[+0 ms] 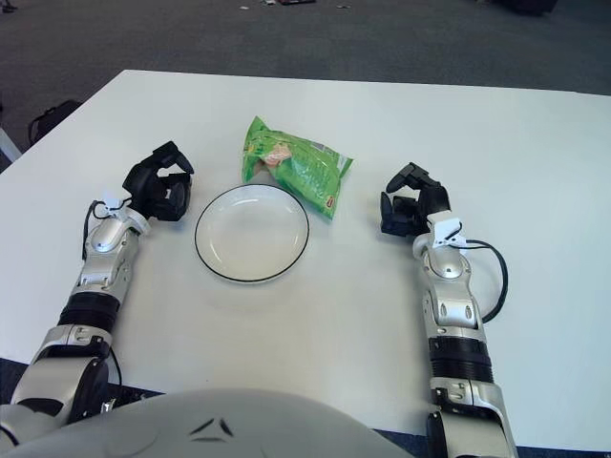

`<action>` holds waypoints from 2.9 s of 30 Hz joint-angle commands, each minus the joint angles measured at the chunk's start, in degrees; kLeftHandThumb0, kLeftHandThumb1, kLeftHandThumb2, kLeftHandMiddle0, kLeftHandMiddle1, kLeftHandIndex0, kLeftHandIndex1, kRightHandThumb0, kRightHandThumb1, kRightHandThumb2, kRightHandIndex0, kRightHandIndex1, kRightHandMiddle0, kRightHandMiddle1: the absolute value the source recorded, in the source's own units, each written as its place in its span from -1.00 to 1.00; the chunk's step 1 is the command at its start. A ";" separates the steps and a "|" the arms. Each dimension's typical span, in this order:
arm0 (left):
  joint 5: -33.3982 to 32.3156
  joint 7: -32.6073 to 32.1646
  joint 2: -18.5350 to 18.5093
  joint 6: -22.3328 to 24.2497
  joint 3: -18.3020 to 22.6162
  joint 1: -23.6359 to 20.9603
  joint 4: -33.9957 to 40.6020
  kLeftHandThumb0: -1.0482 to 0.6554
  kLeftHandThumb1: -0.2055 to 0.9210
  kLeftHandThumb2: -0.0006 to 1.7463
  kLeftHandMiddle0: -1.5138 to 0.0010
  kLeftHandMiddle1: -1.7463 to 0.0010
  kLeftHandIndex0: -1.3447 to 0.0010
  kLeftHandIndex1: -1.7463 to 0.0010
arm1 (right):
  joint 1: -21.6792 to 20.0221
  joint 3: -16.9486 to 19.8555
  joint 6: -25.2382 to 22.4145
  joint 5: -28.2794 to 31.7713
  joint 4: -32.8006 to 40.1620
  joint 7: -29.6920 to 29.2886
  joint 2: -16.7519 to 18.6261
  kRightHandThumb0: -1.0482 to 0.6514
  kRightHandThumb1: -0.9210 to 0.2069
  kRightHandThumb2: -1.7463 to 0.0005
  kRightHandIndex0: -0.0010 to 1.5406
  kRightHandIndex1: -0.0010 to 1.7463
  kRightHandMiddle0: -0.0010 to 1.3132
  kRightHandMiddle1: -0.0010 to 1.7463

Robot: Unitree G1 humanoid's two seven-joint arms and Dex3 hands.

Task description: Put the snack into the plate.

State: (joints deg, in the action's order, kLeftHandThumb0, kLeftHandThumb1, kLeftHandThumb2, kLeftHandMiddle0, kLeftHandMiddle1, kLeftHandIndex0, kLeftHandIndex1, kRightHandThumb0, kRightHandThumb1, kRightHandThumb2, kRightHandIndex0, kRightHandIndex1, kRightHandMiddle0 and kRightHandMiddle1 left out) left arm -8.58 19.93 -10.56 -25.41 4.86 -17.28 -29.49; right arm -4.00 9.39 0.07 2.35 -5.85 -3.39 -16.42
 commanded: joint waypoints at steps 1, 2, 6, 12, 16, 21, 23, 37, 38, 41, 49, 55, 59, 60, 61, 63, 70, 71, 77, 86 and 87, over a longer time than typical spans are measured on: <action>-0.24 0.20 3.65 0.56 -0.82 6.99 -5.46 -0.30 0.06 0.40 -0.52 -1.00 0.18 -1.00 | 5.25 0.03 0.78 -1.55 -3.30 -1.62 2.78 -0.36 0.15 -0.57 0.74 1.00 -0.01 1.00; -0.23 0.22 3.68 0.54 -0.88 6.85 -5.66 -0.30 0.06 0.40 -0.53 -1.00 0.18 -1.00 | 5.23 0.09 0.98 -1.74 -3.50 -1.85 2.79 -0.36 0.15 -0.57 0.74 1.00 -0.01 1.00; -0.22 0.37 3.85 0.24 -1.08 5.88 -6.97 -0.30 0.06 0.40 -0.53 -1.00 0.18 -1.00 | 5.05 0.39 1.69 -3.06 -4.39 -3.59 2.93 -0.35 0.14 -0.57 0.72 1.00 -0.01 1.00; -0.66 1.04 4.23 -0.64 -1.16 4.50 -9.01 -0.30 0.06 0.40 -0.53 -1.00 0.18 -1.00 | 4.66 0.66 2.15 -5.07 -4.47 -5.84 2.31 -0.34 0.07 -0.51 0.60 1.00 -0.06 1.00; -0.72 1.27 4.66 -1.64 -1.05 3.45 -10.70 -0.30 0.06 0.40 -0.54 -1.00 0.18 -1.00 | 3.53 1.44 -0.36 -6.09 -1.39 -5.81 0.50 -0.31 -0.02 -0.43 0.48 1.00 -0.13 1.00; -0.51 1.23 4.84 -2.25 -1.12 2.59 -12.16 -0.30 0.06 0.40 -0.54 -1.00 0.18 -1.00 | -0.11 1.37 -4.75 -8.33 3.28 -5.86 -1.21 -0.30 -0.10 -0.37 0.36 1.00 -0.19 1.00; -0.40 1.26 4.87 -2.40 -1.19 2.35 -12.57 -0.30 0.05 0.41 -0.54 -1.00 0.18 -1.00 | -0.98 1.12 -5.49 -9.15 4.15 -5.90 -1.36 -0.29 -0.13 -0.34 0.32 1.00 -0.20 1.00; 1.33 -0.14 5.19 -2.45 -1.81 2.28 -12.14 -0.32 -0.02 0.46 -0.59 -1.00 0.13 -1.00 | -9.26 -4.74 -5.41 -17.53 6.20 -1.72 -5.33 -0.26 -0.30 -0.20 0.05 1.00 -0.32 1.00; 1.48 -0.07 5.03 -2.09 -1.86 2.29 -12.01 -0.32 -0.02 0.47 -0.58 -1.00 0.13 -1.00 | -9.84 -4.99 -5.50 -17.81 6.33 -1.05 -5.70 -0.26 -0.31 -0.19 0.03 1.00 -0.32 1.00; 1.94 -0.42 4.91 -1.84 -2.01 2.39 -11.82 -0.32 -0.02 0.46 -0.55 -1.00 0.13 -1.00 | -11.81 -5.70 -5.16 -19.03 5.96 0.02 -6.74 -0.25 -0.33 -0.18 0.02 1.00 -0.34 1.00; 2.30 -1.32 5.20 -1.90 -2.12 2.64 -11.76 -0.31 0.01 0.44 -0.50 -1.00 0.15 -1.00 | -17.33 -8.04 -1.34 -22.97 0.96 -1.85 -7.68 -0.25 -0.34 -0.17 0.06 1.00 -0.34 1.00; 2.53 -1.91 5.55 -2.10 -2.39 2.83 -11.13 -0.31 0.02 0.44 -0.51 -1.00 0.15 -1.00 | -21.23 -11.45 0.49 -27.85 -1.18 -5.50 -6.32 -0.25 -0.33 -0.18 0.10 1.00 -0.34 1.00; 2.79 -2.39 5.67 -2.19 -2.57 2.97 -10.69 -0.32 -0.02 0.46 -0.54 -1.00 0.13 -1.00 | -22.49 -14.02 0.08 -31.95 -0.30 -8.10 -5.14 -0.25 -0.32 -0.19 0.16 1.00 -0.33 1.00; 2.86 -2.48 5.69 -2.16 -2.62 3.01 -10.60 -0.32 -0.02 0.47 -0.54 -1.00 0.13 -1.00 | -22.55 -14.38 -0.06 -32.65 0.02 -8.51 -4.97 -0.25 -0.32 -0.19 0.18 1.00 -0.33 1.00; 2.90 -2.53 5.70 -2.15 -2.65 3.04 -10.55 -0.32 -0.03 0.47 -0.55 -1.00 0.12 -1.00 | -22.57 -14.54 -0.12 -33.04 0.16 -8.75 -4.88 -0.25 -0.31 -0.19 0.19 1.00 -0.33 1.00; 2.99 -2.48 5.60 -1.69 -2.75 3.16 -10.23 -0.32 -0.03 0.47 -0.54 -1.00 0.12 -1.00 | -22.62 -15.05 0.30 -34.26 0.42 -9.57 -4.88 -0.26 -0.31 -0.19 0.21 1.00 -0.33 1.00; 3.54 -2.96 5.60 -1.41 -2.96 3.47 -9.49 -0.32 -0.03 0.47 -0.51 -1.00 0.12 -1.00 | -24.23 -17.49 2.17 -38.11 -1.20 -12.00 -4.48 -0.24 -0.42 -0.10 0.07 0.93 -0.39 1.00; 3.59 -3.02 5.60 -1.36 -2.99 3.50 -9.41 -0.32 -0.03 0.47 -0.51 -1.00 0.12 -1.00 | -24.43 -17.78 2.31 -38.43 -1.45 -12.22 -4.38 -0.23 -0.51 -0.02 -0.10 0.83 -0.45 1.00; 3.23 -2.44 5.61 -0.40 -3.16 3.81 -8.60 -0.32 -0.01 0.46 -0.51 -1.00 0.13 -1.00 | -26.49 -22.56 5.07 -41.85 -4.02 -10.30 -5.15 -0.50 -0.88 0.27 -0.59 0.34 -0.85 0.74; 3.31 -3.18 6.11 -1.17 -3.11 4.06 -8.08 -0.31 0.01 0.44 -0.51 -1.00 0.15 -1.00 | -29.28 -26.72 12.20 -42.72 -9.59 -7.91 -6.64 -0.88 -1.00 0.17 -0.91 -0.12 -0.99 0.22; 3.29 -3.15 6.13 -1.19 -3.10 4.05 -8.05 -0.31 0.01 0.44 -0.52 -1.00 0.15 -1.00 | -29.34 -26.99 12.79 -42.47 -9.79 -7.04 -6.85 -0.91 -1.00 0.15 -0.94 -0.19 -1.00 0.15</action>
State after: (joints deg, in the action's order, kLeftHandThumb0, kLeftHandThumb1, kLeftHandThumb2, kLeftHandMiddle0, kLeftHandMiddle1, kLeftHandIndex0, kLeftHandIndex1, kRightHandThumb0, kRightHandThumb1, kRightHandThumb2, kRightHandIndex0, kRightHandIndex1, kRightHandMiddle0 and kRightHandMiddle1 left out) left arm -6.18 17.60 -8.01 -26.51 3.30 -20.97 -33.49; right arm -31.69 -16.75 10.73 -39.90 -14.30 -12.40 -21.70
